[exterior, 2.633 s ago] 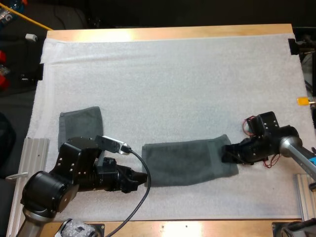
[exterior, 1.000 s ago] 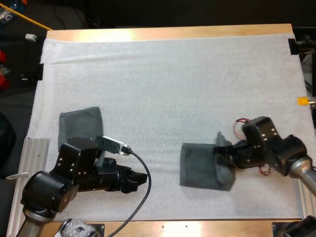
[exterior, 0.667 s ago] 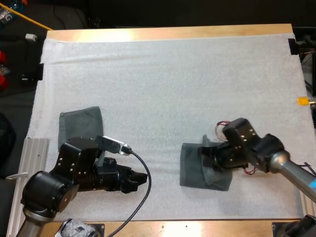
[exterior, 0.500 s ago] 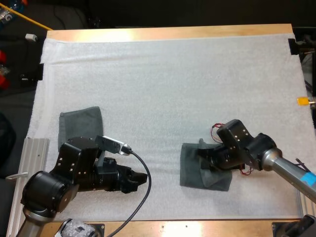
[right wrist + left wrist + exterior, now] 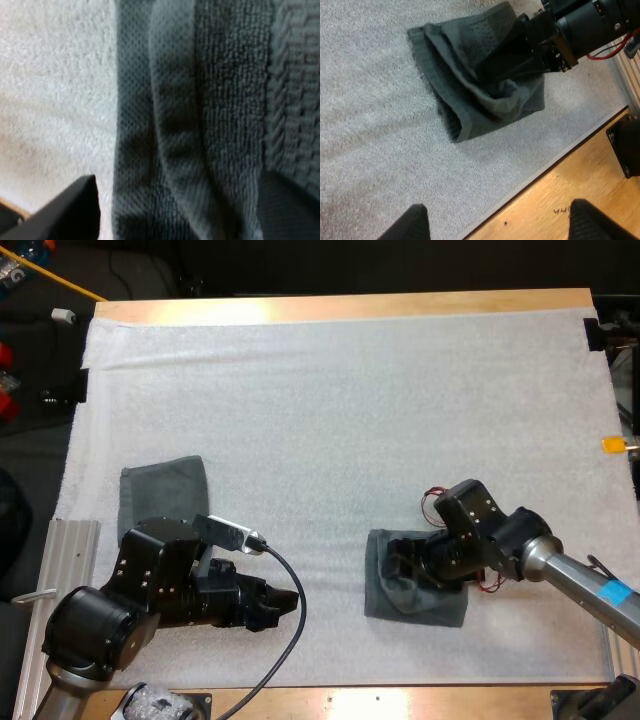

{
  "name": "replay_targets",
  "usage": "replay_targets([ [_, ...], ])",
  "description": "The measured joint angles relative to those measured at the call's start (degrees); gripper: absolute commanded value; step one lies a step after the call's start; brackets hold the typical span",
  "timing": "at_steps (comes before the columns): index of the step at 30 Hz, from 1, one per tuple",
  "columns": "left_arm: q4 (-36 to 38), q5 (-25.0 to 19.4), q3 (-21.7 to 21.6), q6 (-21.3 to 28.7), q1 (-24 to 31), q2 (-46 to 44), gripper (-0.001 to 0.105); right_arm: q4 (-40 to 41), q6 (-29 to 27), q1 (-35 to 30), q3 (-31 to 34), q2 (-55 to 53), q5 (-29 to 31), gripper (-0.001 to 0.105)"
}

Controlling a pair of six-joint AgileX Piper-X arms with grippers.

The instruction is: Pick towel from pile, fold and stack

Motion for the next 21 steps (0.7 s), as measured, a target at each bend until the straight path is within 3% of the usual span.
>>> replay_targets([
  [7, 0.00, 0.00, 0.00, 0.45, 0.00, 0.00, 0.057, -0.13, 0.00, 0.35, 0.00, 0.00, -1.19, 0.066],
  [12, 0.00, 0.00, 0.00, 0.64, 0.00, 0.00, 0.057, -3.22, 0.21, 4.57, 0.00, 0.00, -1.21, 0.066],
  [21, 0.00, 0.00, 0.00, 1.06, 0.00, 0.00, 0.057, -8.86, 6.61, 11.18, -0.17, 2.58, 0.21, 0.066],
])
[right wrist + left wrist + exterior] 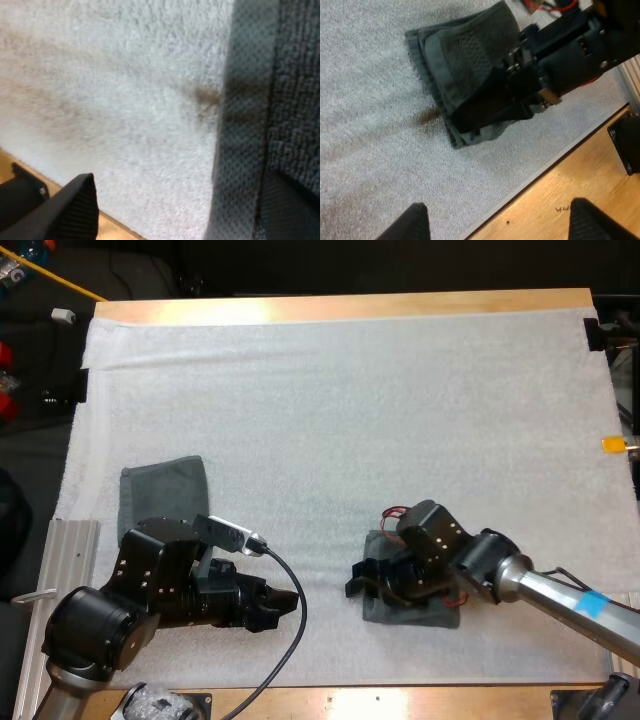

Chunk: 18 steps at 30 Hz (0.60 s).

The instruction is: Pick towel from pile, fold and stack

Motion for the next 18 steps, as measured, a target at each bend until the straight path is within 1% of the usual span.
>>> replay_targets([
  [5, 0.00, 0.00, 0.00, 0.18, 0.00, 0.00, 0.057, 0.04, 0.17, 1.44, 0.00, 2.53, 0.47, 0.066],
  [10, 0.00, 0.00, 0.00, 1.04, 0.00, 0.00, 0.057, -0.03, -0.52, 1.44, -0.12, 2.01, 1.23, 0.066],
  [15, 0.00, 0.00, 0.00, 1.51, 0.00, 0.00, 0.057, -0.02, -0.59, 1.44, -0.12, -2.66, 2.09, 0.066],
  [18, 0.00, 0.00, 0.00, 1.49, 0.00, 0.00, 0.057, 0.66, -0.59, 1.44, -0.12, -6.73, 4.77, 0.066],
])
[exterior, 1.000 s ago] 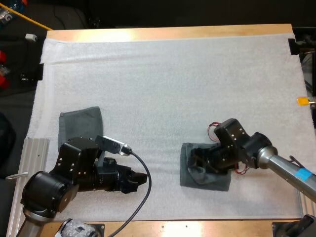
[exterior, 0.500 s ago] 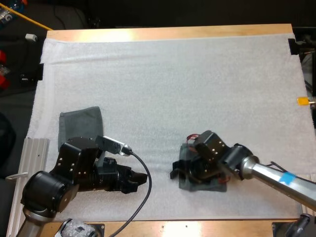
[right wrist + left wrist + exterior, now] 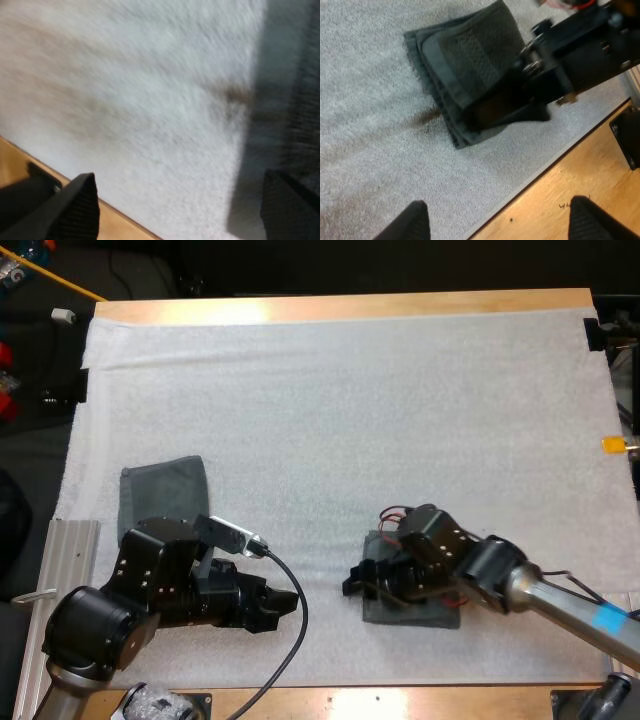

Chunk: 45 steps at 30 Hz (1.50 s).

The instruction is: Pick towel from pile, fold and stack

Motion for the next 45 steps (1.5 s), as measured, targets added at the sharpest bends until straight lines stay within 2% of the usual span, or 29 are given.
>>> replay_targets([
  [4, 0.00, 0.00, 0.00, 0.00, 0.00, 0.00, 0.057, 4.00, 0.00, 0.00, 0.00, -6.71, 6.08, 0.066],
  [15, 0.00, 0.00, 0.00, 0.00, 0.00, 0.00, 0.057, 19.30, -3.65, 0.00, 0.00, -25.75, 15.97, 0.066],
  [23, 0.00, 0.00, 0.00, 0.00, 0.00, 0.00, 0.057, 25.05, -4.29, 0.00, 0.00, -39.69, 17.02, 0.066],
  [29, 0.00, 0.00, 0.00, 0.00, 0.00, 0.00, 0.057, 29.69, -3.40, 0.00, 0.00, -49.03, 20.30, 0.066],
  [37, -3.80, 0.00, 1.67, -0.09, 0.00, 0.00, 0.057, 39.53, -3.27, 0.00, 0.00, -52.08, 23.08, 0.066],
  [39, -5.26, 0.00, 3.03, -0.55, 0.00, 0.00, 0.062, 40.03, -3.27, 0.00, 0.00, -52.08, 23.25, 0.066],
  [41, -6.82, 0.00, 4.30, -1.05, 0.00, 0.00, 0.072, 40.02, -3.27, 0.00, 0.00, -52.08, 23.44, 0.066],
  [45, -10.28, 0.10, 6.19, -4.33, 0.00, 1.12, 0.072, 40.04, -3.27, 0.00, 0.00, -52.08, 23.59, 0.066],
])
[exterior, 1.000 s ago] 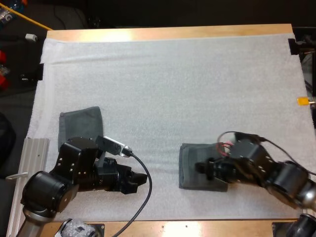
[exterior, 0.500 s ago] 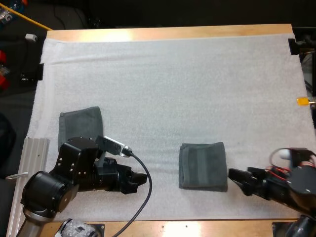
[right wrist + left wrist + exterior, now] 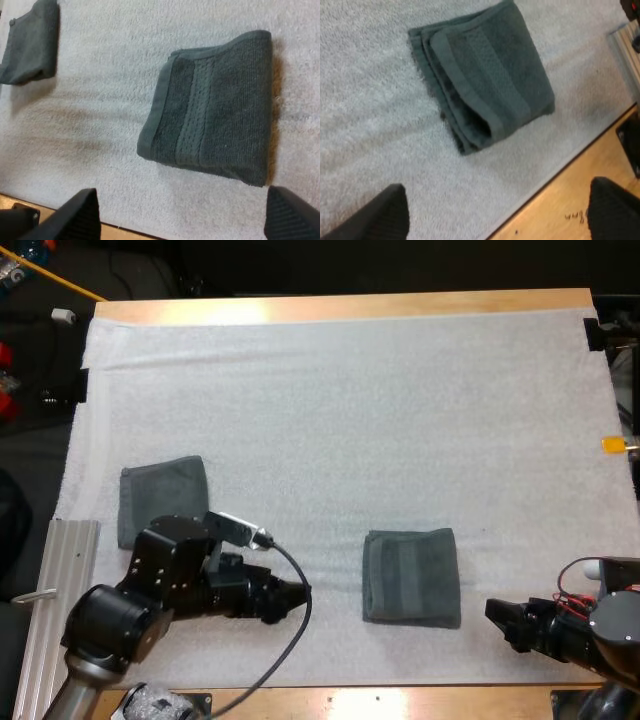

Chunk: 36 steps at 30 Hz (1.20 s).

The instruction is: Pick towel from pile, fold and stack

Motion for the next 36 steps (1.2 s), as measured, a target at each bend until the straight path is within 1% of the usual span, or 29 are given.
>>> replay_targets([
  [4, -3.44, 0.16, 1.45, -3.19, -0.37, 3.30, 0.072, 0.15, 0.00, 0.00, 0.00, 0.00, 0.06, 0.066],
  [8, -6.86, 0.35, 2.09, -5.77, -2.58, 8.46, 0.072, 0.15, 0.00, 0.00, 0.00, 0.00, 0.06, 0.066],
  [15, -16.60, 0.36, 2.09, -10.74, -8.66, 21.13, 0.072, 0.15, 0.00, 0.00, 0.00, 0.00, 0.14, 0.066],
  [19, -22.83, 0.86, 2.09, -13.47, -10.37, 29.09, 0.072, 0.15, 0.00, 0.00, 0.00, 0.00, 0.27, 0.066],
  [23, -27.25, 3.44, 2.09, -15.63, -10.75, 36.19, 0.072, 0.15, 0.00, 0.00, 0.00, 0.00, 0.27, 0.066],
  [28, -31.99, 6.53, 2.09, -18.27, -10.75, 43.04, 0.072, 0.15, 0.00, 0.00, 0.00, 0.00, 0.27, 0.066],
  [36, -38.27, 7.72, 2.09, -23.02, -10.75, 48.50, 0.072, 0.15, 0.00, 0.00, 0.00, 0.00, 0.27, 0.066],
])
